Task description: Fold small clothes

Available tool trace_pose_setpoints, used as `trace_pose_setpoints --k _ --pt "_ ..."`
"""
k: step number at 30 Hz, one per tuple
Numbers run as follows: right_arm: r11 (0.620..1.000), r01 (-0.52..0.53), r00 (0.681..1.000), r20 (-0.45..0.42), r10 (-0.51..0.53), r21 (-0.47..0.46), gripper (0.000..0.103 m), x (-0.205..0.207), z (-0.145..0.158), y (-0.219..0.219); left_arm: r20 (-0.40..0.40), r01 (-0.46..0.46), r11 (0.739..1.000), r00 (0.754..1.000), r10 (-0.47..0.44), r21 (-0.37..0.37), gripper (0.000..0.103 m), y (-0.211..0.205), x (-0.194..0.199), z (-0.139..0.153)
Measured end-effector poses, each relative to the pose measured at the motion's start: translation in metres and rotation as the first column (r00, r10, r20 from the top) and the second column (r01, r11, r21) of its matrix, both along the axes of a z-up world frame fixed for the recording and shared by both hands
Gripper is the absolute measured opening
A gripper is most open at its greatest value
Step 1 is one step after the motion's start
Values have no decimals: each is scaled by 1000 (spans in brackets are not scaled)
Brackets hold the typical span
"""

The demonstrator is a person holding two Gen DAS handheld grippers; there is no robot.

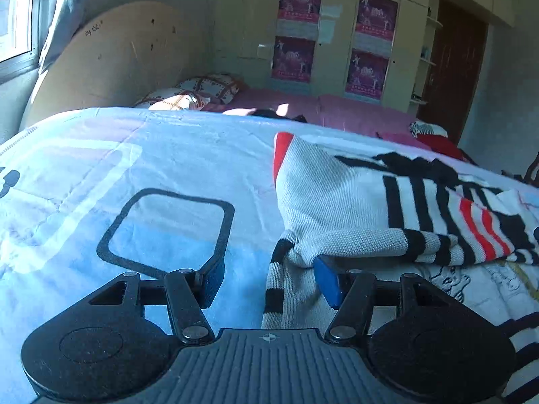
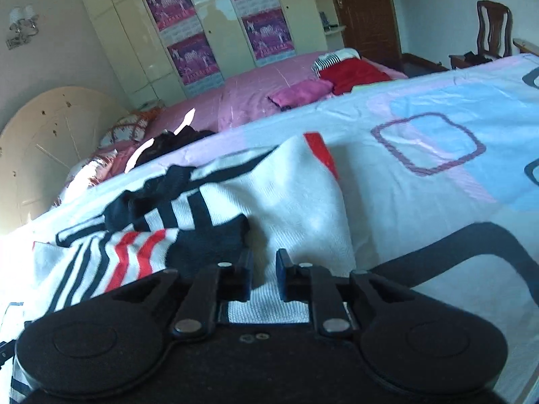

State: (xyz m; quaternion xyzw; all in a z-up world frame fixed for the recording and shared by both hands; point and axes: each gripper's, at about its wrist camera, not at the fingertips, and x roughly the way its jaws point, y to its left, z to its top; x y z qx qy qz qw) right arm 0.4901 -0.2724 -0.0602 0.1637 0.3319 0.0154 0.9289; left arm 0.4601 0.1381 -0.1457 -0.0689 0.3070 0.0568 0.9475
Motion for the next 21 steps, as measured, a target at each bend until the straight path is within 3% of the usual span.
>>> trace_pose_setpoints --k 2,6,9,14,16,19,21 --pt "999 -42 998 54 42 -3 17 -2 9 4 44 41 999 998 -42 7 60 -7 9 14" --pt "990 -136 987 77 139 -39 17 15 14 30 104 166 985 980 -170 47 60 -36 67 27" --pt "981 -169 982 67 176 -95 17 27 10 48 75 238 971 968 -238 16 60 -48 115 19" --pt "982 -168 983 56 173 -81 17 37 -1 52 17 199 980 980 -199 22 60 -41 155 -3" --pt "979 -191 979 56 195 -71 17 44 -8 57 -37 141 987 990 -138 77 60 -32 168 -16" --pt "972 -200 978 37 206 -119 16 60 -23 67 -34 133 991 990 -134 -19 60 -7 172 -29" --pt "972 -190 979 43 198 -136 16 66 -22 69 -39 146 989 989 -145 26 60 -9 170 -26"
